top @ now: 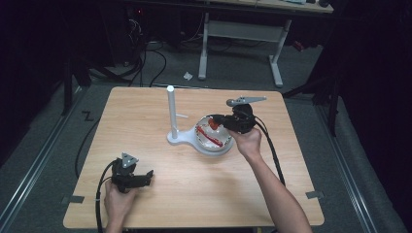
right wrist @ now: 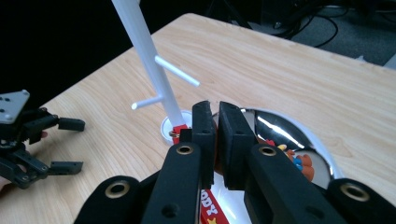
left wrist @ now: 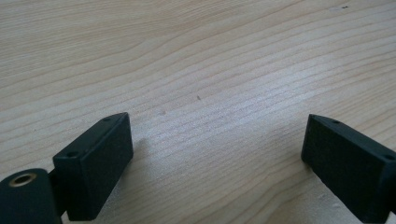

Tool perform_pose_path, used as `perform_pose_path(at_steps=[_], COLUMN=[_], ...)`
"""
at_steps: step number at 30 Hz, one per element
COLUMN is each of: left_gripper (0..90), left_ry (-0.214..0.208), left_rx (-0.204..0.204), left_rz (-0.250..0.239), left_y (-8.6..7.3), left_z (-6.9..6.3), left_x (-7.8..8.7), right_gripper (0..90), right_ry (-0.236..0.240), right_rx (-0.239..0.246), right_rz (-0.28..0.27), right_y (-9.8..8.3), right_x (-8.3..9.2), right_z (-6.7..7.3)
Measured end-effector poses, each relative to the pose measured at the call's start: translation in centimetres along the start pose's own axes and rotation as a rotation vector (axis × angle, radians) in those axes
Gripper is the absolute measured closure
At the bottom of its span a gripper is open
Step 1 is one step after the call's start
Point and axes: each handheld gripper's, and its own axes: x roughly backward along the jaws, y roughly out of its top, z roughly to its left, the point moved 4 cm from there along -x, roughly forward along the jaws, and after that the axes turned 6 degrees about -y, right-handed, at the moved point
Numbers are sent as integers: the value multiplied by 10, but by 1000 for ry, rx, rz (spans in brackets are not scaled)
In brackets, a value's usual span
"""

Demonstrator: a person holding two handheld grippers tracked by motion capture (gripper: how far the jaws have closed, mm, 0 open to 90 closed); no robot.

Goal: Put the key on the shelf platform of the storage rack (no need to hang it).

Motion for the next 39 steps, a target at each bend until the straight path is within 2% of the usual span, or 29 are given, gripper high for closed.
perform_pose_path(at_steps=[4, 12, 22, 32, 39], left_gripper=[92, 93, 96, 97, 97], left_ry=[0, 0, 1, 2, 2], left_rx=[0, 0, 2, 2, 2], left_rz=[0, 0, -2, -2, -2], left_y=[0, 0, 0, 0, 0], left_z=[0, 0, 0, 0, 0], left_x=[0, 0, 0, 0, 0], right_gripper=[860, 860, 859, 856, 846], right_ry=[-25, -56, -76, -97, -108], right_rx=[20, 16, 21, 18, -2], right_rz=[30, 74, 116, 150, 149], right_y=[-6, -23, -34, -41, -49], right_x=[-9, -25, -40, -45, -47], right_z=[0, -5, -7, -12, -16])
